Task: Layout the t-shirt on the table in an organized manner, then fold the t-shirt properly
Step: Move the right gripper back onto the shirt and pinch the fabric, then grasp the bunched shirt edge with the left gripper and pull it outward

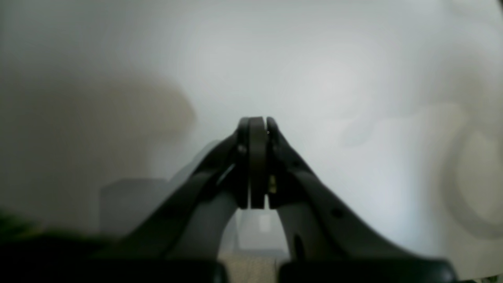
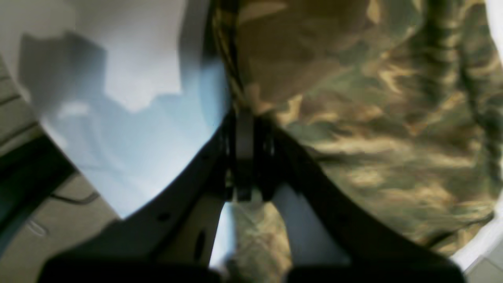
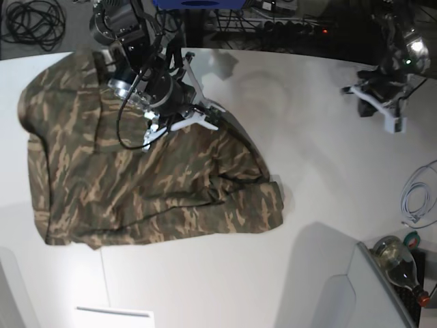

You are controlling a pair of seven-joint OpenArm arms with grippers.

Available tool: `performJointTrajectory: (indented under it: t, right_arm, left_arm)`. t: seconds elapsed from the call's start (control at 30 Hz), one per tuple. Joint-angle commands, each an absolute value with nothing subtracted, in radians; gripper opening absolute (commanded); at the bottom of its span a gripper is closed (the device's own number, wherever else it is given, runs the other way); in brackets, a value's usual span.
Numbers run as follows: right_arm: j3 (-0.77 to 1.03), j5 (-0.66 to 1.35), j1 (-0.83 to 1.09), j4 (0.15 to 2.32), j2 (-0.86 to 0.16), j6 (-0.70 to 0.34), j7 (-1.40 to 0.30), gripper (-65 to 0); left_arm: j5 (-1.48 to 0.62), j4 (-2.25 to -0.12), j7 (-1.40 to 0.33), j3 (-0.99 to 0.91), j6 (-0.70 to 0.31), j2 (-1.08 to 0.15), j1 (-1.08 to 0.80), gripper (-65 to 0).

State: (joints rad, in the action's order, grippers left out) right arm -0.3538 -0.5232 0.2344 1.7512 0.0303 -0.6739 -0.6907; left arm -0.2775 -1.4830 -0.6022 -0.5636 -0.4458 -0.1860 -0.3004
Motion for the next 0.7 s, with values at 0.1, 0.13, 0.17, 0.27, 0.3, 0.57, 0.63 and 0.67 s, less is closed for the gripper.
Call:
performJointTrajectory:
  t: [0.1, 0.13, 0.17, 0.27, 0.3, 0.57, 0.63, 0.67]
  right_arm:
    - [-0.344, -0.532, 0.188, 1.797, 0.041, -0.673, -0.745, -65.0]
    - [-0.344, -0.532, 0.18, 1.796, 0.039, -0.673, -0.756, -65.0]
    - [-0.344, -0.532, 0.173, 1.79, 0.039, -0.673, -0.765, -65.0]
    - [-0.344, -0.532, 0.176, 1.778, 0.039, -0.673, -0.766, -65.0]
    - [-0.344, -0.532, 0.179, 1.774, 0.039, -0.673, -0.766, -65.0]
    - [-0.344, -0.532, 0.203, 1.773, 0.039, -0.673, -0.763, -65.0]
    - [-0.344, -0.532, 0.203, 1.773, 0.039, -0.673, -0.763, -65.0]
    - [-0.344, -0.532, 0.203, 1.773, 0.039, -0.673, -0.763, -65.0]
  left_arm:
    - [-0.289, -1.495, -0.579, -0.432, -0.443, -0.193, -0.239, -65.0]
    - [-0.291, -1.495, -0.579, -0.403, -0.443, -0.18, -0.226, -65.0]
    - [-0.289, -1.495, -0.579, -0.38, -0.443, -0.168, -0.213, -65.0]
    - [-0.297, -1.44, -0.581, -0.358, -0.443, -0.114, -0.168, -65.0]
    - [-0.297, -1.408, -0.581, -0.358, -0.443, -0.096, -0.148, -65.0]
    - [-0.3, -1.213, -0.576, -0.363, -0.447, -0.016, -0.044, -41.0]
    - [-0.3, -1.182, -0.57, -0.363, -0.449, 0.001, -0.015, -41.5]
    - [-0.3, -1.161, -0.553, -0.363, -0.449, 0.007, 0.001, -41.5]
